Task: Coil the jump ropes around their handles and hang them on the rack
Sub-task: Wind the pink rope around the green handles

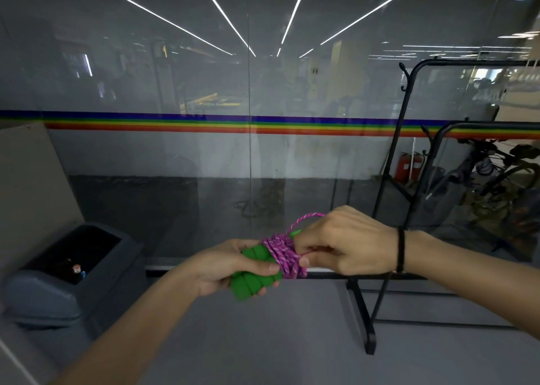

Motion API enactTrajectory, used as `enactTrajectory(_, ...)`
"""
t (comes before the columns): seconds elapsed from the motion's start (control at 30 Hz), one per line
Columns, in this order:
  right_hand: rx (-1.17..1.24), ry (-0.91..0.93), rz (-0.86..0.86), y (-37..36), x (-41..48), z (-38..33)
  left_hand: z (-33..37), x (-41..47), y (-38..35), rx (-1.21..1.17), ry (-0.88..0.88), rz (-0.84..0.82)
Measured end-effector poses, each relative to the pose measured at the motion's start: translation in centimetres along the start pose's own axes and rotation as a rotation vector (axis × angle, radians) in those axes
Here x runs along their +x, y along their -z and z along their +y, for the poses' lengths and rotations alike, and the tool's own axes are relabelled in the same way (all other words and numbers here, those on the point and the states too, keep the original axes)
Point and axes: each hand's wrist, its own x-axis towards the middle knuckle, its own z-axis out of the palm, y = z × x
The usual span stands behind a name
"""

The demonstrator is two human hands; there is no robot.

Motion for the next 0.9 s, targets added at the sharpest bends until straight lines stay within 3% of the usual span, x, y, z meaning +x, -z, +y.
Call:
enactTrajectory(0.17, 0.083, -0.072, 0.199, 0.2, -0.7, 0.7, 0.6, -0.4, 1.1, -0.080, -0.033, -0.017)
enactTrajectory(0.3, 0.276, -0.184, 0.430, 0.0, -2.2, 1.8, 0.0, -1.6, 3.4, -0.370, -0.106, -0.008)
enactTrajectory(0.63, 0.443, -0.235, 0.553, -1.1, -0.1, 0.9, -2.1, 0.9, 2.6, -0.766, 0.011, 0.025)
enactTrajectory(0.7, 0.459, -0.279, 0.598, -1.6, 1.2, 0.8, -2.7, 1.6, 2.0, -0.691, 0.039, 0.014)
enactTrajectory(0.9, 0.516, -0.384, 0.580, -3.4, 3.3, 0.8, -3.3, 3.0, 1.1, -0.073, -0.007, 0.047)
